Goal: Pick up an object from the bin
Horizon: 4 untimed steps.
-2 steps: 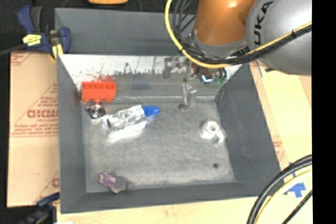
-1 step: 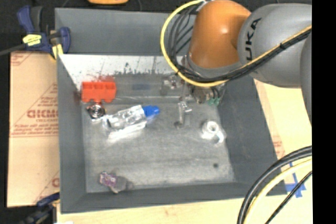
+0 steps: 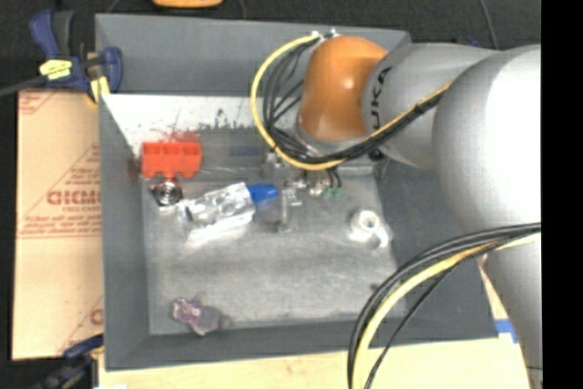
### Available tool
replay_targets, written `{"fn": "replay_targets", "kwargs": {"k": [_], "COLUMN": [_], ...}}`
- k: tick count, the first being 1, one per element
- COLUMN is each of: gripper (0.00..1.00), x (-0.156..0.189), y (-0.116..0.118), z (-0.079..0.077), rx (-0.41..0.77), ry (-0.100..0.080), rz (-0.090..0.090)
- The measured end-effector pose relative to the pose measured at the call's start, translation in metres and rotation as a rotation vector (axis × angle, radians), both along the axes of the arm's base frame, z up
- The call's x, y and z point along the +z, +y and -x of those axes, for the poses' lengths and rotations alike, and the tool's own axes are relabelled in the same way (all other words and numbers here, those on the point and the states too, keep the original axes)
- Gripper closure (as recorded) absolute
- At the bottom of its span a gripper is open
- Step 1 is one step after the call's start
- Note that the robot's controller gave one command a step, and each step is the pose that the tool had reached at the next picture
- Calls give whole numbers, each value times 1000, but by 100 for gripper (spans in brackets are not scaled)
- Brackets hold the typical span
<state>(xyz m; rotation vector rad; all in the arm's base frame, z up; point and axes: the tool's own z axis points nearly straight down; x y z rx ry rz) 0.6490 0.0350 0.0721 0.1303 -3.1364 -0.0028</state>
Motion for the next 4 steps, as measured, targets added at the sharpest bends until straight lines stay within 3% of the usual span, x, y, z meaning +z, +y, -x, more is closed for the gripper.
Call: {"fn": "replay_targets", "kwargs": {"k": [1,2,3,4], "gripper": [100,100,100,0], "x": [5,124,53,55], "y": [-1,-9,-26,-26], "z": [-2,45,9,8], "rx": [3,10,-289,-286], "ry": [-7,-15,-5,-9], "rz": [3,3,1,3]}}
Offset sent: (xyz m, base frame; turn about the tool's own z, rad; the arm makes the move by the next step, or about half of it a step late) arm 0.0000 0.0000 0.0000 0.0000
